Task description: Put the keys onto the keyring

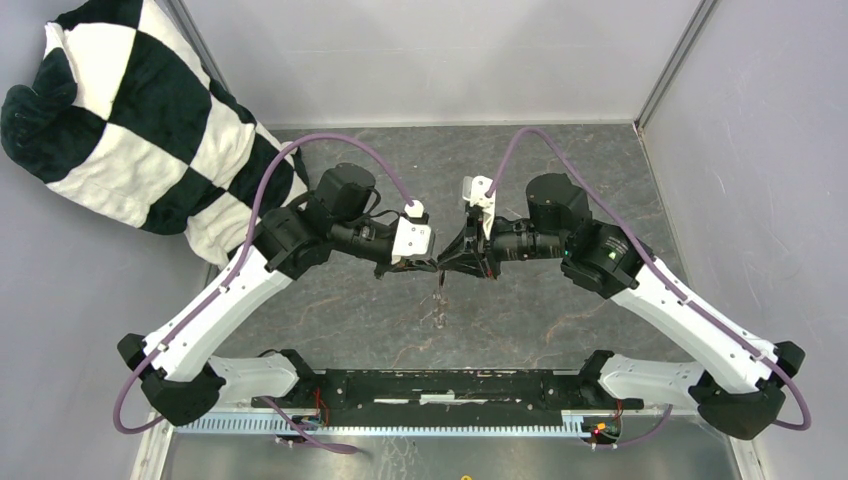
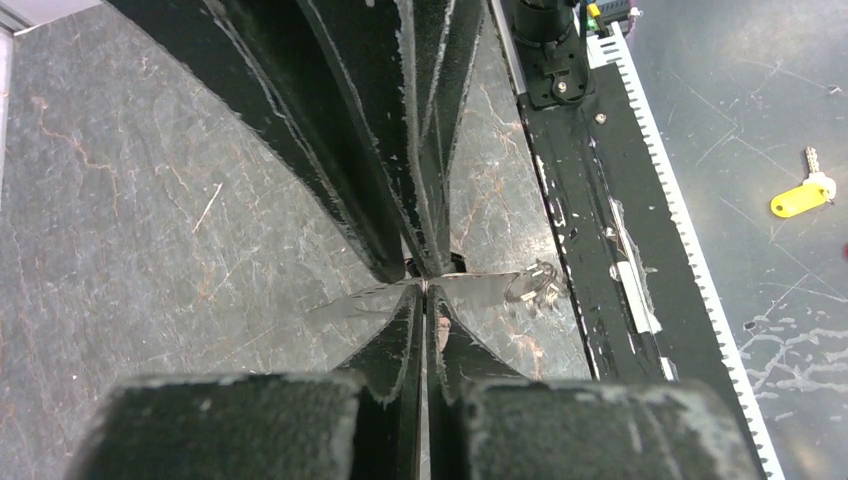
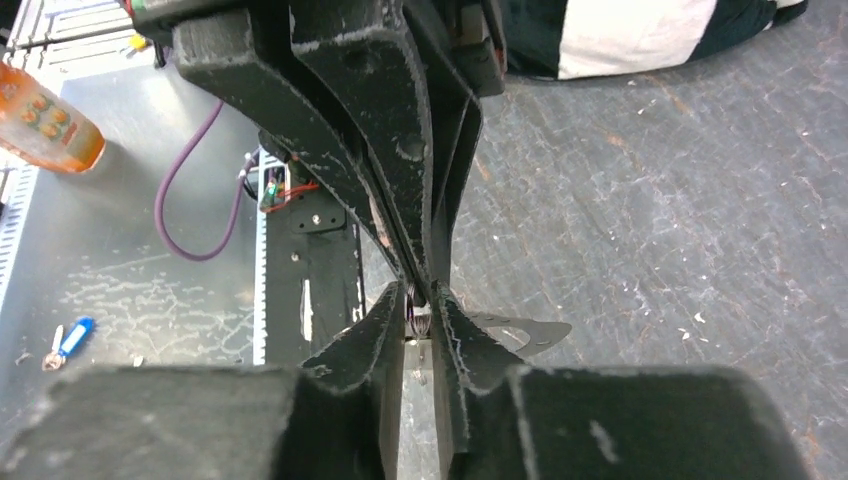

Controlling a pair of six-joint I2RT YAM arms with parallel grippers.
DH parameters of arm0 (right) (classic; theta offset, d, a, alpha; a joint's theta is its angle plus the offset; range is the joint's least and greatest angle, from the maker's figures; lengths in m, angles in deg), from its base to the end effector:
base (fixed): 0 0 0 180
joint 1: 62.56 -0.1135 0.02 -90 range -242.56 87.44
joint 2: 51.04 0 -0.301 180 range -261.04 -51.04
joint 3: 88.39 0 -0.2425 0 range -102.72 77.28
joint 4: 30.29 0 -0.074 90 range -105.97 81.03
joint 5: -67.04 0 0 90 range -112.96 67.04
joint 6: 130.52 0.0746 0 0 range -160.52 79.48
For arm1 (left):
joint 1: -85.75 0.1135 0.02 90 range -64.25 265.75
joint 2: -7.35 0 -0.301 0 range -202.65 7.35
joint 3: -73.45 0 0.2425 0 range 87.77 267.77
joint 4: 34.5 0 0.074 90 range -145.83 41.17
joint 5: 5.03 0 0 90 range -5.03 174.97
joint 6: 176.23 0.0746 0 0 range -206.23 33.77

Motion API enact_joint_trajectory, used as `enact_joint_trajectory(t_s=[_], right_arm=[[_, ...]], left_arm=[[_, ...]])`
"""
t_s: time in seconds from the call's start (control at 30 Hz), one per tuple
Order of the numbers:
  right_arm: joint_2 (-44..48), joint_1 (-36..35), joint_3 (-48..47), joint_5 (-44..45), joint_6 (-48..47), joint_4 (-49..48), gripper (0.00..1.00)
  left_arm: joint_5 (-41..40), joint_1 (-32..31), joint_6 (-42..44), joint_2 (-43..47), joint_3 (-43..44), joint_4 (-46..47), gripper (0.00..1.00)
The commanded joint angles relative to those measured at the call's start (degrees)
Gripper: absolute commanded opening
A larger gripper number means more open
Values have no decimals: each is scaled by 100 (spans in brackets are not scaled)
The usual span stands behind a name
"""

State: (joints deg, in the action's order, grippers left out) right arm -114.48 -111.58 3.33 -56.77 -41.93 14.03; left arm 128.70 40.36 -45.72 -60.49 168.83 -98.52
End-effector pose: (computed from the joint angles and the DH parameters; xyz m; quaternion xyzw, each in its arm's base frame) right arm 0.1219 0.2036 0.4393 -0.4847 0.6353 0.4402 0.4095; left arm 0.1208 -0.1959 0.4283 0.6874 0.4923 -0.3500 0.4033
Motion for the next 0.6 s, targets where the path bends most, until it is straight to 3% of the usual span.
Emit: enact_joint_trajectory(t_s=[0.0,0.1,0.4,0.57], right_arm=[[397,20,-89,308,274,-826,26],[1016,62,553,627,663,-1698,42],[2093,125,1795,750,1292,-2933,55],[2190,120,2067,977,1311,-3344,64]], left_arm=[[213,-32,-457,275,-58,721,2],[268,-9,-1144,628,-450,1767,2],[100,74,-3078,1013,-812,3991,2],[-178,74,-3100,1046,-841,4024,2]])
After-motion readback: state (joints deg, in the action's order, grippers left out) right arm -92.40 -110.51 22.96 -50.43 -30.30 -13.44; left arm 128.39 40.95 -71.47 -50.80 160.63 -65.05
